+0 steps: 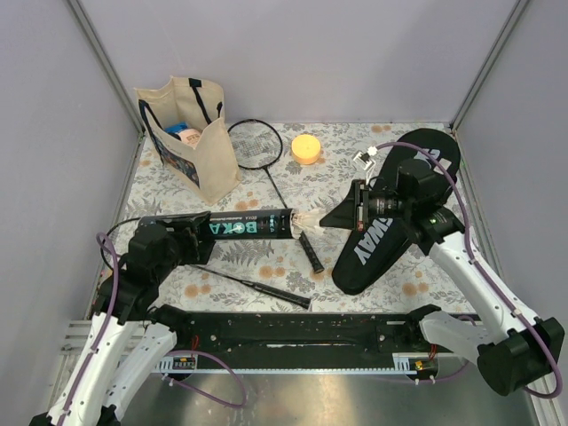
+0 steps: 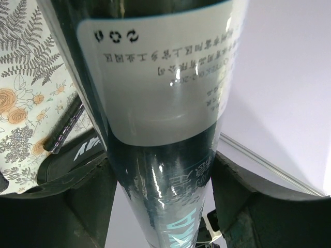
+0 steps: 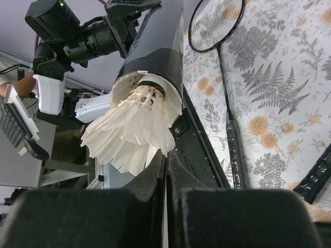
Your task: Pack up the badminton gear
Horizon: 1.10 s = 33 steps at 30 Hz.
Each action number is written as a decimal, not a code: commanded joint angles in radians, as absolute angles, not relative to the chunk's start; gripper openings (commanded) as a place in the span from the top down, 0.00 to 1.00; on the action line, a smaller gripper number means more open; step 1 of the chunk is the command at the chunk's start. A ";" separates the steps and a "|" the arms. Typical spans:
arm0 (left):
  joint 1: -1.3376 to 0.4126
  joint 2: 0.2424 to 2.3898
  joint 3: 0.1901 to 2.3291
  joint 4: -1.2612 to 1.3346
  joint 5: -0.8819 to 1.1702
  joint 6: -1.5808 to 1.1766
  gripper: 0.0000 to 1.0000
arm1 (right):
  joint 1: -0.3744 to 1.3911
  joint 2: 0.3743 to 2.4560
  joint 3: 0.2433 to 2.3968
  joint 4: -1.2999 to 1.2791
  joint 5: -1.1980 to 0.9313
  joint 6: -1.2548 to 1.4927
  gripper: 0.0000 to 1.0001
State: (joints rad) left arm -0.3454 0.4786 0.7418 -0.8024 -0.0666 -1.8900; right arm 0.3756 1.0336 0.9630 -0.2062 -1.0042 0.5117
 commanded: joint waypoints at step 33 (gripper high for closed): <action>-0.345 0.517 0.749 -0.670 -0.061 -1.804 0.71 | 0.633 1.171 1.017 -0.080 -0.574 0.729 1.00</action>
